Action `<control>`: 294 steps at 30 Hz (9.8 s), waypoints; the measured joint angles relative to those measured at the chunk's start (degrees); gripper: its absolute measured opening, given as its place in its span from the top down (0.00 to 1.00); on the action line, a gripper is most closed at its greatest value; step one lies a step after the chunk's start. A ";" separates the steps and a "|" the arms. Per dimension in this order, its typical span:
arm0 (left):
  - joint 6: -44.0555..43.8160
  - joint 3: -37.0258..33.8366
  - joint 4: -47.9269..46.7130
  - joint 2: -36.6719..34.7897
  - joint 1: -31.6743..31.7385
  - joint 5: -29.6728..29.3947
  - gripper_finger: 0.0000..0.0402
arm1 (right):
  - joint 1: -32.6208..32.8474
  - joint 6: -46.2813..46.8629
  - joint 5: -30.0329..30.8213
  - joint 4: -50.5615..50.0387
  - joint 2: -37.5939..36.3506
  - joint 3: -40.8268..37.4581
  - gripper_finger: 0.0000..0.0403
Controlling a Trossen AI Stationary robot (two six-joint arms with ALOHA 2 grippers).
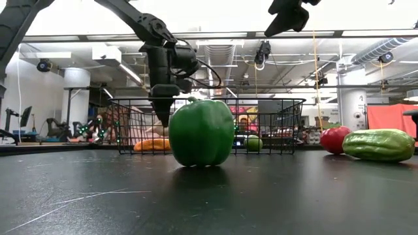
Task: Sort produce into baskets
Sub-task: Put the white garlic into the left wire basket, then put the green luffa into the left wire basket
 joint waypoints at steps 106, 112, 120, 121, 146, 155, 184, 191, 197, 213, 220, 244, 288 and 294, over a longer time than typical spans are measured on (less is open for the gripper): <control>-48.01 -24.78 18.91 -34.30 -62.64 -42.75 0.46 | 12.08 62.66 -8.56 -32.84 0.09 -12.96 0.19; -47.88 -24.78 18.93 -34.34 -62.64 -43.75 0.46 | 5.55 56.62 -7.35 -23.88 0.09 -17.73 0.19; -47.87 -24.78 18.90 -34.34 -62.62 -43.81 0.46 | 1.82 54.27 -7.45 -20.88 0.09 -22.11 0.19; -47.86 -24.78 18.90 -34.34 -62.62 -43.86 0.46 | 1.84 54.27 -7.48 -20.67 0.09 -22.49 0.19; -47.88 -24.78 19.47 -34.34 -62.60 -46.80 0.46 | 1.84 54.23 -7.52 -1.40 0.09 -32.74 0.21; -47.23 -25.61 21.76 -34.34 -62.60 -46.73 0.46 | 1.84 52.80 -7.02 -1.27 0.09 -33.37 0.46; -22.51 -49.60 95.68 -32.57 -57.65 -28.44 0.46 | 5.38 -8.76 -0.89 49.57 2.76 -22.52 0.48; -22.71 -49.64 98.63 -31.22 -55.38 -28.69 0.36 | 5.38 -15.44 -0.85 51.00 7.21 -19.28 0.48; -20.98 -47.36 98.89 -28.55 -54.50 -28.25 0.25 | 5.25 -16.30 -0.42 50.56 10.66 -16.48 0.48; -15.11 -39.63 104.44 -17.36 -52.67 -25.12 0.27 | 5.25 -17.11 -0.43 50.35 11.52 -15.87 0.48; -15.45 -39.21 104.01 -17.49 -52.13 -25.51 0.53 | 5.27 -16.72 -0.47 49.36 11.52 -15.89 0.47; -17.00 -38.88 78.07 -33.28 -50.62 -33.68 0.70 | 4.85 -12.57 -1.23 30.61 4.12 -7.13 0.18; -12.25 -25.66 32.05 -25.84 -6.48 -13.23 0.69 | 4.48 -12.10 1.58 25.77 4.19 -6.27 0.21; -10.10 -20.37 26.68 -21.61 -6.33 -13.25 0.69 | 4.48 -11.05 1.57 24.34 4.24 -6.29 0.22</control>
